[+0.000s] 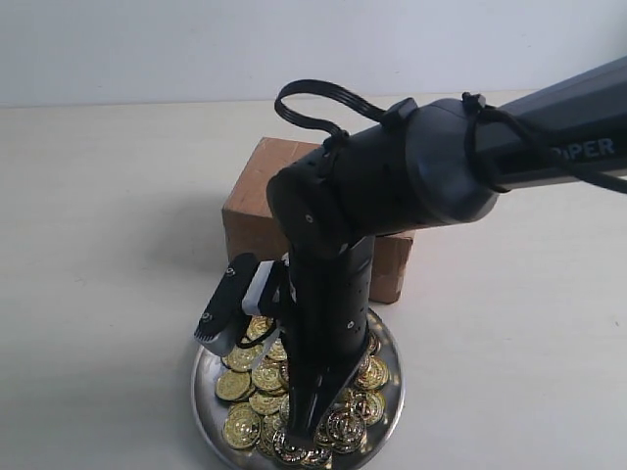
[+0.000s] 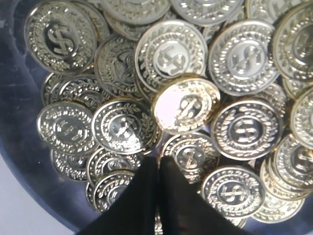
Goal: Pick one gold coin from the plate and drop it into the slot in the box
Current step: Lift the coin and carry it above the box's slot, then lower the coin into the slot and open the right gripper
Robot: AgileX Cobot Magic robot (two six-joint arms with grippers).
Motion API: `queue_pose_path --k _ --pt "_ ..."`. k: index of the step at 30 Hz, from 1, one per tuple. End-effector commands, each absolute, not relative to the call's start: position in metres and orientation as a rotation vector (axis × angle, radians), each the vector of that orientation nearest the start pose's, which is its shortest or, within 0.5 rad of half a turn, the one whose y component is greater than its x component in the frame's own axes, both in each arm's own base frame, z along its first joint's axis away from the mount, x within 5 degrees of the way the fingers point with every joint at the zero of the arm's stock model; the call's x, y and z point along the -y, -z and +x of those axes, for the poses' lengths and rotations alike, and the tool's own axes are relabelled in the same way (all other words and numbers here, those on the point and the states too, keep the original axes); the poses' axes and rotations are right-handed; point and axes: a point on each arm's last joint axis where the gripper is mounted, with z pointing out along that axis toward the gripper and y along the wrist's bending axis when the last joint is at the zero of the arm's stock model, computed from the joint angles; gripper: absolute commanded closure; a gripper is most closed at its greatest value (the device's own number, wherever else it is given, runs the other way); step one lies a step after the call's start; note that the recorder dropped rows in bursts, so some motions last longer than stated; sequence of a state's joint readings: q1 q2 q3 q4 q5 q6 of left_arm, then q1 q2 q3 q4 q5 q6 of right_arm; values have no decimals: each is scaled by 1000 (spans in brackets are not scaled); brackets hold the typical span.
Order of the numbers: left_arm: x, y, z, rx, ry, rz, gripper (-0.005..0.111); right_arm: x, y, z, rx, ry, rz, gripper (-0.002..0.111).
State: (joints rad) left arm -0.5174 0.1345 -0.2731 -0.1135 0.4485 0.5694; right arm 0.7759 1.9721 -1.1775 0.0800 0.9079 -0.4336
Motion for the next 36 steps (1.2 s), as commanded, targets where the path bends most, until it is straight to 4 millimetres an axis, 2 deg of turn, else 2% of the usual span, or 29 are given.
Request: queue_pose_path --k 1,4,8,10,12,14,16,20,23,26,31,36 --pt "30 -256 44 -1553 88 873 107 -244 -170 244 -2590 -95 -1722 108" --pt "30 -256 44 -1553 88 873 107 -242 -217 247 -2466 -114 -1649 108" --pt "30 -256 44 -1553 88 873 107 -228 -288 269 -2254 -125 -1418 108" --pt "30 -256 44 -1553 88 873 107 -219 -308 284 -2214 -133 -1316 108" --pt "30 -256 44 -1553 88 873 107 -211 -316 301 -2200 -116 -1266 108" --pt "30 -256 44 -1553 88 873 107 -201 -316 322 -2220 -96 -1245 108" --pt "30 -256 44 -1553 88 873 107 -196 -314 339 -2262 -152 -1192 108" --pt "30 -256 44 -1553 88 873 107 -189 -297 366 -2321 -299 -1282 108" --pt "30 -256 44 -1553 88 873 107 -185 -279 384 -2363 -296 -1363 108" --pt "30 -256 44 -1553 88 873 107 -177 -268 403 -2401 -282 -1347 108" --pt "30 -256 44 -1553 88 873 107 -170 -252 419 -2420 -280 -1422 108" --pt "30 -256 44 -1553 88 873 107 -171 -245 420 -2412 -291 -1495 108"
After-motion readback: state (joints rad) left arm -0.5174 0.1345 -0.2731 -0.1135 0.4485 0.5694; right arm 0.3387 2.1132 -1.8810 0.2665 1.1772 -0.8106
